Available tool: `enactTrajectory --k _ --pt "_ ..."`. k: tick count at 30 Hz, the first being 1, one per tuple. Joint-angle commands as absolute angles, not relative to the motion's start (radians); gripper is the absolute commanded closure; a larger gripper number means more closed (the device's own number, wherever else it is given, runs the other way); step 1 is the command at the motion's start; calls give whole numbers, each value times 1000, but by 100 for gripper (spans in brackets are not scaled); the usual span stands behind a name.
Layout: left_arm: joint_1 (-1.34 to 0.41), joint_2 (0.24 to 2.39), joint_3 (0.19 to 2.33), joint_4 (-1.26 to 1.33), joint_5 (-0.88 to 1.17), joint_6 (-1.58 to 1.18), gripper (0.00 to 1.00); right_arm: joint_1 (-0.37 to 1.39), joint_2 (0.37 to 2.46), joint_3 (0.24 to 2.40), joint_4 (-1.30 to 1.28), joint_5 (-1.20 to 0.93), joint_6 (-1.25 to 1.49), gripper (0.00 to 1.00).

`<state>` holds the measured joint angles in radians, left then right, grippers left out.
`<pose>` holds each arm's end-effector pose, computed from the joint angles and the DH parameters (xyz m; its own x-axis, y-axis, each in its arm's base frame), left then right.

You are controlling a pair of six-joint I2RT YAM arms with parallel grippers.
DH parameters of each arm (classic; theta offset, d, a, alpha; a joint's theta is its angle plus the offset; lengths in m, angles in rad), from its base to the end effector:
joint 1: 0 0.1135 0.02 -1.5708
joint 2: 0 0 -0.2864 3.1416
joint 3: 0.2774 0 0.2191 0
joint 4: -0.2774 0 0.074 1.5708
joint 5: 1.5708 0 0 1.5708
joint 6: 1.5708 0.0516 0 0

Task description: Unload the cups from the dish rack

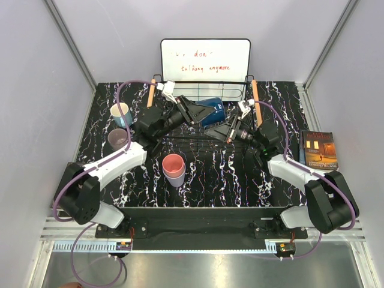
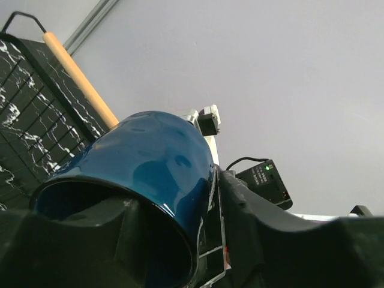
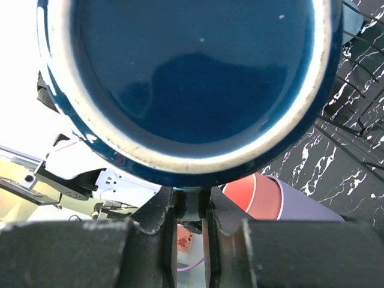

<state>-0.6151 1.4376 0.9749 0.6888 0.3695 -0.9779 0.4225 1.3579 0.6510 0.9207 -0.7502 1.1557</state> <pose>0.2476 -0.1978 0.3844 -0.5823 -0.5355 -0.6117 0.6131 0.2048 -0.7630 0.2299 0.1419 0.3259 -0.7525 0.3957 -0.5265 -0.5431 0.0793 0.8359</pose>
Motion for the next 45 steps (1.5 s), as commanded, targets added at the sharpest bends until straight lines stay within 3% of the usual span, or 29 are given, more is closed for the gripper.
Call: enactTrajectory --k 1,3,4,5,10,12,13,14,17,18,21,28,32,37,45 --pt "-623 1437 1034 750 403 -973 69 449 1350 707 1011 -779 1121 100" --pt "-624 1437 1034 742 410 -968 80 453 1351 707 1011 -781 1120 100" --pt "-623 1439 1035 738 410 -963 93 453 1353 709 1011 -784 1121 100" --pt "-623 1437 1042 727 410 -960 99 454 1351 709 1011 -785 1120 100" --pt "-623 1422 1072 603 382 -917 100 456 1341 713 977 -785 1100 100" --pt "-623 1398 1075 548 354 -890 100 457 1324 718 922 -781 1071 94" --pt "-624 1390 1078 528 348 -873 100 456 1316 716 907 -778 1062 88" --pt "-623 1379 1089 506 330 -842 100 456 1301 718 888 -775 1037 71" --pt "-620 1339 1117 404 292 -778 100 454 1257 727 793 -755 973 39" --pt "-615 1321 1127 346 281 -764 100 454 1244 736 735 -747 957 18" --pt "-594 1287 1163 258 258 -721 100 456 1190 767 608 -704 878 0" --pt "-534 1224 1259 14 158 -614 100 454 1118 841 384 -623 730 0" --pt "-531 1227 1393 -320 -128 -429 100 454 1092 854 240 -514 661 0" --pt "-505 1267 1557 -533 -459 -313 100 454 1100 857 183 -411 637 0" --pt "-358 1413 1643 -672 -543 -316 100 454 1118 862 163 -402 646 2"
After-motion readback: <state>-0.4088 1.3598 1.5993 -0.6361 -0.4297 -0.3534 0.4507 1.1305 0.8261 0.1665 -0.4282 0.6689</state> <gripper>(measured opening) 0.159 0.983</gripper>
